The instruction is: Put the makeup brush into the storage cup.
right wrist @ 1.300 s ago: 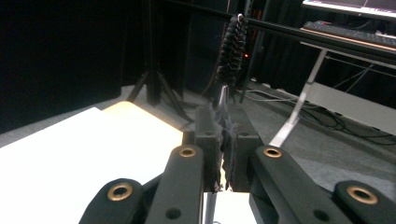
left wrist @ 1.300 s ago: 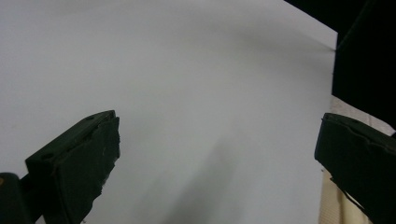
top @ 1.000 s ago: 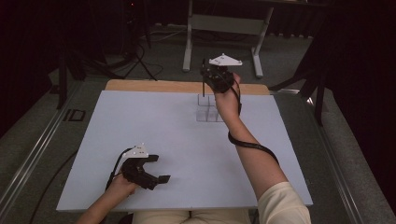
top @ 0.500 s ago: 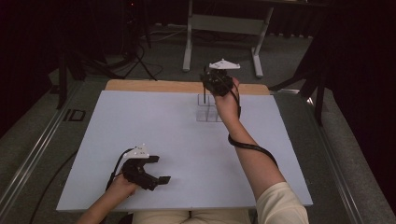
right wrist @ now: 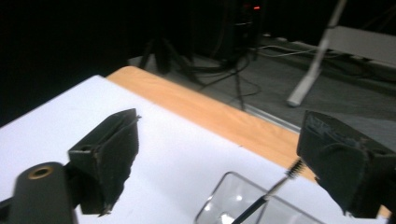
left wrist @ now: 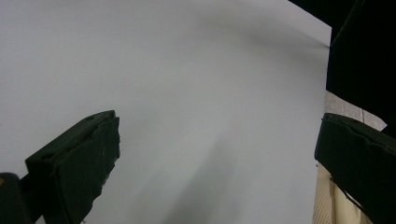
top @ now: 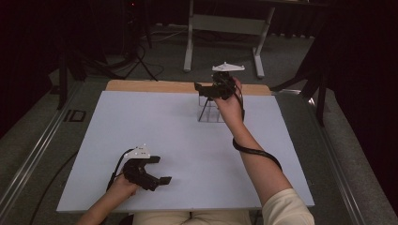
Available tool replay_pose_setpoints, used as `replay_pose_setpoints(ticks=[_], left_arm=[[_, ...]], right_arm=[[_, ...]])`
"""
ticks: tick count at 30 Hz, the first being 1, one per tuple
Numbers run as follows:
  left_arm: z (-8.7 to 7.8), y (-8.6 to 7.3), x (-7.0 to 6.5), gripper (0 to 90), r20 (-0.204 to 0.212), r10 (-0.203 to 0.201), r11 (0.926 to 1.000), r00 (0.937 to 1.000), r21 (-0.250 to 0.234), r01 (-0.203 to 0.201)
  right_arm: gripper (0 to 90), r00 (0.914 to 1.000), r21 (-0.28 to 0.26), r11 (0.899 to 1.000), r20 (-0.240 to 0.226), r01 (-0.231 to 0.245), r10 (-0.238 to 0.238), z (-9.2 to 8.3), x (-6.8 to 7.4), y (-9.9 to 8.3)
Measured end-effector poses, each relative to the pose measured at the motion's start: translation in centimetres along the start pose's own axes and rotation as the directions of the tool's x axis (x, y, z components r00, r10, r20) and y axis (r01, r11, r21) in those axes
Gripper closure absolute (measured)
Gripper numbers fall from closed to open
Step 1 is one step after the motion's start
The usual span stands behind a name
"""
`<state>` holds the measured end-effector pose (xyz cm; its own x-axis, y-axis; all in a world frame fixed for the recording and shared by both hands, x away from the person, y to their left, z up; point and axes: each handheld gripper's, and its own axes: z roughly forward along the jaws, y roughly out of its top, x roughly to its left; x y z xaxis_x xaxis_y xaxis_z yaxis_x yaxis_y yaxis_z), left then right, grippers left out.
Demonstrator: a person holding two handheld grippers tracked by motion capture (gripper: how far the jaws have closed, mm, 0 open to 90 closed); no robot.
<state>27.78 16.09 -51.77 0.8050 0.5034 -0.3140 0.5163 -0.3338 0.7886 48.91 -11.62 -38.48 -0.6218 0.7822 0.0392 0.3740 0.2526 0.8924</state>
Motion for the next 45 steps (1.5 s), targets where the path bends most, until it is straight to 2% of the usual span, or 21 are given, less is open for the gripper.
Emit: replay_pose_setpoints(ticks=[5, 10, 20, 27, 39, 45], left_arm=[[-0.1, -0.1, -0.2, 1.0, 0.02, -0.005, 0.9999, 0.9998, -0.009, 0.006], [0.0, 0.0, -0.5, 1.0, 0.015, 0.014, 0.9998, 0.9998, -0.016, -0.014], [-0.1, 0.1, -0.5, 1.0, 0.017, 0.028, 0.999, 0.9995, -0.035, -0.027], [-0.1, 0.0, -0.5, 1.0, 0.025, 0.033, 0.9991, 0.9992, -0.028, -0.032], [-0.2, 0.1, -0.6, 1.0, 0.015, 0.043, 0.9985, 0.999, -0.034, -0.042], [-0.3, 0.1, -0.5, 1.0, 0.01, 0.044, 0.9985, 0.999, -0.033, -0.044]], right_arm=[[11.2, 0.9994, -0.007, 1.0, -0.034, -0.002, 0.002, -1.0, 0.1, -0.9], [10.6, 0.9994, 0.003, 1.0, -0.03, 0.014, -0.014, -2.3, 0.2, -1.8], [10.6, 0.9987, 0.041, 0.999, -0.051, 0.001, 0.001, -3.9, 0.0, -3.6], [10.7, 0.9976, 0.055, 0.998, -0.067, 0.02, -0.016, -5.3, 0.8, -5.3], [10.7, 0.995, 0.066, 0.998, -0.099, 0.014, -0.007, -6.6, 1.6, -7.3], [10.7, 0.994, 0.077, 0.997, -0.109, 0.006, 0.002, -7.1, 1.8, -8.9]])
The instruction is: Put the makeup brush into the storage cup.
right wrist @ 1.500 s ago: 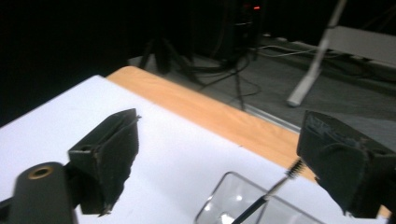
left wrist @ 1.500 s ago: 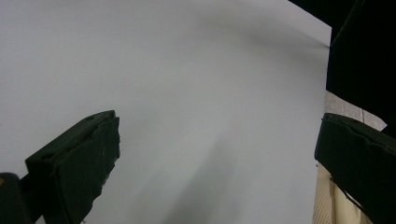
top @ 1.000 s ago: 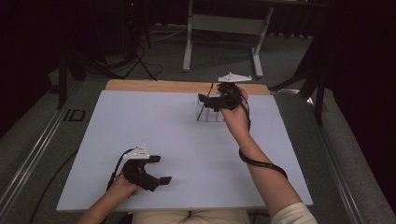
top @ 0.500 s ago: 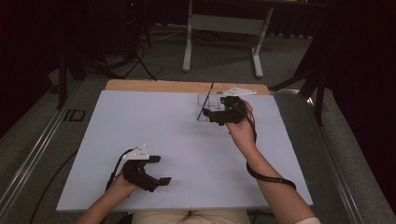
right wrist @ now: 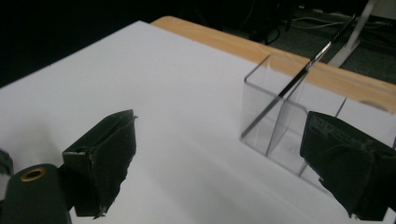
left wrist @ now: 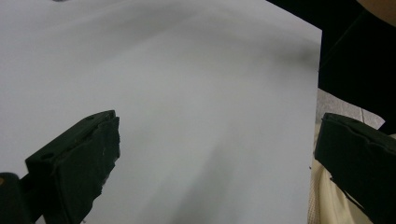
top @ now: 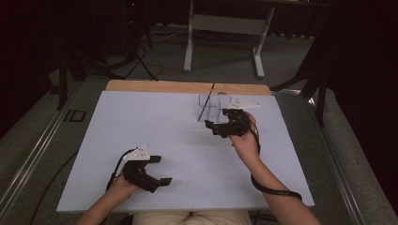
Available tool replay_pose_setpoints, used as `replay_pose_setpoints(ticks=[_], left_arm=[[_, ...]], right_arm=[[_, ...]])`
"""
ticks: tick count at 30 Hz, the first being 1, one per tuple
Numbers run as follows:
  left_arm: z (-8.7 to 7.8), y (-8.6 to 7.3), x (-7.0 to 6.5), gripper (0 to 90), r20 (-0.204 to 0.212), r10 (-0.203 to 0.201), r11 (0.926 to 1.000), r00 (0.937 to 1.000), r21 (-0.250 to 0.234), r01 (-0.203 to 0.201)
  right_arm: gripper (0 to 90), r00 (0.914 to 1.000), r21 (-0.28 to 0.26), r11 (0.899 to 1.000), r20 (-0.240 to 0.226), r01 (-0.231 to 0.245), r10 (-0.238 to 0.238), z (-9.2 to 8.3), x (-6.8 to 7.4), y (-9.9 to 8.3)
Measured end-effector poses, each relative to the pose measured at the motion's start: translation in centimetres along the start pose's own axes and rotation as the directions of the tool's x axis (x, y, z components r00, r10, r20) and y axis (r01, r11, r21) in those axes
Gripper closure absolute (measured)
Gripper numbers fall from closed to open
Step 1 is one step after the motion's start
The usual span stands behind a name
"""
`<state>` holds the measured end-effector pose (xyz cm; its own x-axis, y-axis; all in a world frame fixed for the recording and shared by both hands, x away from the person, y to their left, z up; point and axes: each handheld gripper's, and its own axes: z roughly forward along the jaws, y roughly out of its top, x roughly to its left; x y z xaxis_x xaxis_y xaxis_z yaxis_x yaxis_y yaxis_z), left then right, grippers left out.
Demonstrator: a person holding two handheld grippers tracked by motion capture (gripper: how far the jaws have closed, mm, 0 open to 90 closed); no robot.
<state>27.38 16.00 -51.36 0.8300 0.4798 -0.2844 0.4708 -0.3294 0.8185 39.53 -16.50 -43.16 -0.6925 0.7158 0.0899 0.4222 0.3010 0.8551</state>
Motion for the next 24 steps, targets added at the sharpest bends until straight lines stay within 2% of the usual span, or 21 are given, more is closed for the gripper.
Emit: replay_pose_setpoints(ticks=[7, 14, 15, 24], left_arm=[[0.0, 0.0, 0.0, 1.0, 0.001, -0.001, 1.0, 1.0, 0.001, 0.001], [0.0, 0.0, 0.1, 1.0, 0.0, 0.002, 1.0, 1.0, -0.002, -0.002], [0.0, 0.0, 0.0, 1.0, -0.003, 0.007, 1.0, 1.0, -0.002, -0.007], [-0.2, 0.1, 0.0, 1.0, -0.007, 0.008, 0.9999, 0.9999, -0.01, -0.008]], right_arm=[[10.7, 1.0, 0.03, 1.0, -0.001, 0.008, -0.008, -0.6, 0.2, -1.7], [10.7, 0.9999, 0.028, 1.0, -0.016, 0.003, -0.002, -1.3, 0.5, -2.7], [10.7, 0.9996, 0.033, 0.999, -0.016, 0.022, -0.022, -1.4, 0.8, -3.2], [10.7, 1.0, 0.029, 1.0, -0.006, -0.002, 0.002, -2.5, 0.4, -4.9]])
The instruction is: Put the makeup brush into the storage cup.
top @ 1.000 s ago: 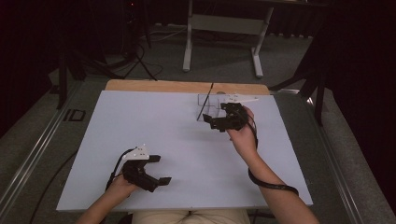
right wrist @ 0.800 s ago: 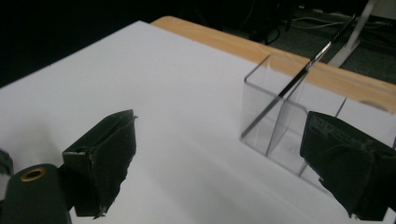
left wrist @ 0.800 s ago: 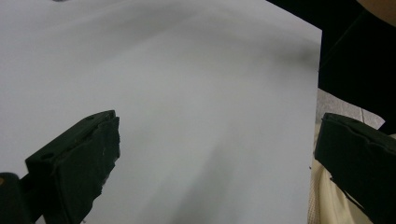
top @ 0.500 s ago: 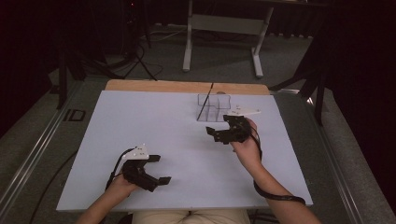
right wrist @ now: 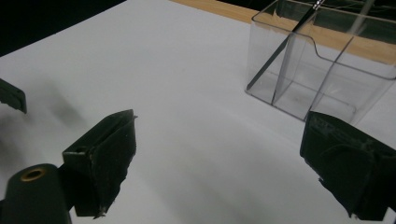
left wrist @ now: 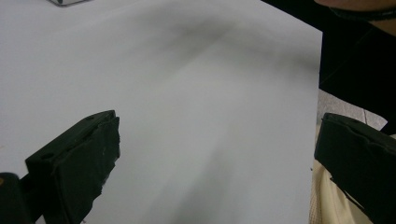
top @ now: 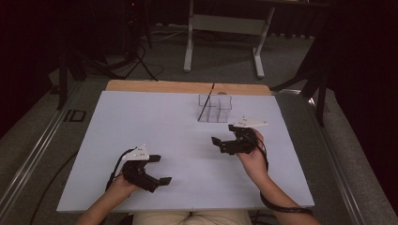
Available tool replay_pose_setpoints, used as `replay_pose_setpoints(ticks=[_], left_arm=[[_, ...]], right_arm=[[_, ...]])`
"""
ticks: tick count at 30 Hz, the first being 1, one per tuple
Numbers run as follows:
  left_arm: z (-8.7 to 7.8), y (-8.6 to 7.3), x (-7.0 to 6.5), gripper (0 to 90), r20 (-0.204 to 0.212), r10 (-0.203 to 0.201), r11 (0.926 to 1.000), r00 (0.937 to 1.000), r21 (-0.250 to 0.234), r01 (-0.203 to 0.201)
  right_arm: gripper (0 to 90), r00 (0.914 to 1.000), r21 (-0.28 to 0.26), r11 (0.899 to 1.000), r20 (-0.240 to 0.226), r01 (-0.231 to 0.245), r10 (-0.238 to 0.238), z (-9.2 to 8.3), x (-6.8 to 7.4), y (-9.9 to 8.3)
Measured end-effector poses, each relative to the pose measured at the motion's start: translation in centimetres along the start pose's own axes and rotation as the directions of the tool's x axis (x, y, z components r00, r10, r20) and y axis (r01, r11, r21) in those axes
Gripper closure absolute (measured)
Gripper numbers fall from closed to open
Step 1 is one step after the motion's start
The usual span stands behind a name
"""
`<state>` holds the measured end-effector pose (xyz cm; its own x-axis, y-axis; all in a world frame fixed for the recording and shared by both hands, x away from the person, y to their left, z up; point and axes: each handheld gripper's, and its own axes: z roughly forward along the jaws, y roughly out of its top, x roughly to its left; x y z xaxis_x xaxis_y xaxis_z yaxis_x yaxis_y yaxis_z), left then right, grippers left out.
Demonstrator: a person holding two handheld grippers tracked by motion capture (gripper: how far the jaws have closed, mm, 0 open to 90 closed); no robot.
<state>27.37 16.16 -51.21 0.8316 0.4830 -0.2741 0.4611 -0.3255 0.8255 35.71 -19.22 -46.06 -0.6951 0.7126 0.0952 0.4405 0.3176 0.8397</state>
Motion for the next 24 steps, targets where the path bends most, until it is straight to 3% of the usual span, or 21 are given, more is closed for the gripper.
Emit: replay_pose_setpoints(ticks=[7, 13, 24], left_arm=[[-0.1, 0.0, -0.1, 1.0, -0.006, 0.009, 0.9999, 0.9999, -0.006, -0.009], [0.0, 0.0, -0.1, 1.0, -0.005, 0.011, 0.9999, 0.9999, 0.002, -0.011], [-0.2, 0.1, -0.2, 1.0, -0.005, 0.022, 0.9998, 0.9997, -0.002, -0.022]], right_arm=[[10.7, 0.9997, -0.026, 0.999, 0.018, -0.018, 0.019, -1.1, -0.5, -1.7], [10.7, 0.9987, 0.009, 0.999, 0.016, -0.048, 0.048, -0.9, -1.0, -3.1], [10.7, 1.0, 0.023, 1.0, -0.009, 0.0, 0.001, -0.2, -0.5, -4.4]])
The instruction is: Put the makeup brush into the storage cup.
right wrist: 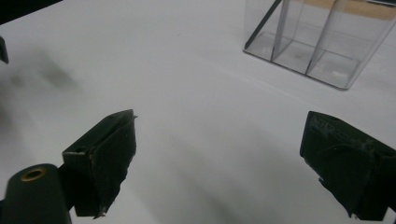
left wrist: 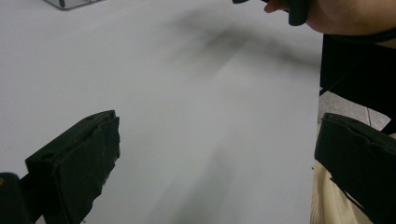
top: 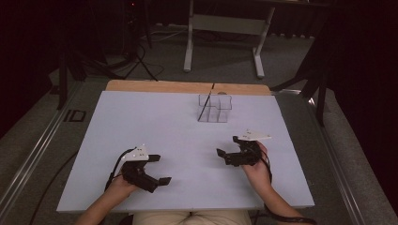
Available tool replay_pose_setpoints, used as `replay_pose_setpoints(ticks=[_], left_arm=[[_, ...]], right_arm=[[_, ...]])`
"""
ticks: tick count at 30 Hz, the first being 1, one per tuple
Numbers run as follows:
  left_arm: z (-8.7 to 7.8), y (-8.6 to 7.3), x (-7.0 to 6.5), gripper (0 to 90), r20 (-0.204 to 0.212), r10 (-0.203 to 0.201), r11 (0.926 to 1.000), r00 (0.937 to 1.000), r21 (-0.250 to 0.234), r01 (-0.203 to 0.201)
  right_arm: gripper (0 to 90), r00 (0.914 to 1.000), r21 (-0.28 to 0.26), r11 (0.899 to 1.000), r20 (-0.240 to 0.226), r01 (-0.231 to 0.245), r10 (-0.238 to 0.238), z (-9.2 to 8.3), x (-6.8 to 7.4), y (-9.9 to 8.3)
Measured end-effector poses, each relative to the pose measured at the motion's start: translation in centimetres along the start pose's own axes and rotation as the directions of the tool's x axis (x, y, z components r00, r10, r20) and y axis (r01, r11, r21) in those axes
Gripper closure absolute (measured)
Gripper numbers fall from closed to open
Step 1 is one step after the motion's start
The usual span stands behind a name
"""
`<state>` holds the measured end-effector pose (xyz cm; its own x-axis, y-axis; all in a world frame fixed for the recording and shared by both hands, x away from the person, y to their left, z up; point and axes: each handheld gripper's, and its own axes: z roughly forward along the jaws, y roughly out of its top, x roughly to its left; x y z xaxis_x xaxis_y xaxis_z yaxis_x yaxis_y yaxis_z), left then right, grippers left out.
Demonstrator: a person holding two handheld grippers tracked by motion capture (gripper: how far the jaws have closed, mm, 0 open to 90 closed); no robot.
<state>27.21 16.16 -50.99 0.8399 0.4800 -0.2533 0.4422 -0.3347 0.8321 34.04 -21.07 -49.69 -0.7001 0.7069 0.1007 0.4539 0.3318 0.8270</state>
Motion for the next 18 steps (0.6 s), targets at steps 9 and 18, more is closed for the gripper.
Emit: replay_pose_setpoints(ticks=[9, 18], left_arm=[[-0.01, 0.0, -0.09, 1.0, 0.003, 0.003, 1.0, 1.0, -0.007, -0.003], [0.14, -0.11, -0.05, 1.0, 0.003, 0.006, 1.0, 1.0, -0.004, -0.006]], right_arm=[[10.7, 0.9974, 0.022, 0.998, -0.047, 0.055, -0.054, 0.81, 0.21, -0.71], [10.7, 0.9976, 0.005, 0.999, -0.054, 0.044, -0.044, 0.76, -0.45, -0.93]])
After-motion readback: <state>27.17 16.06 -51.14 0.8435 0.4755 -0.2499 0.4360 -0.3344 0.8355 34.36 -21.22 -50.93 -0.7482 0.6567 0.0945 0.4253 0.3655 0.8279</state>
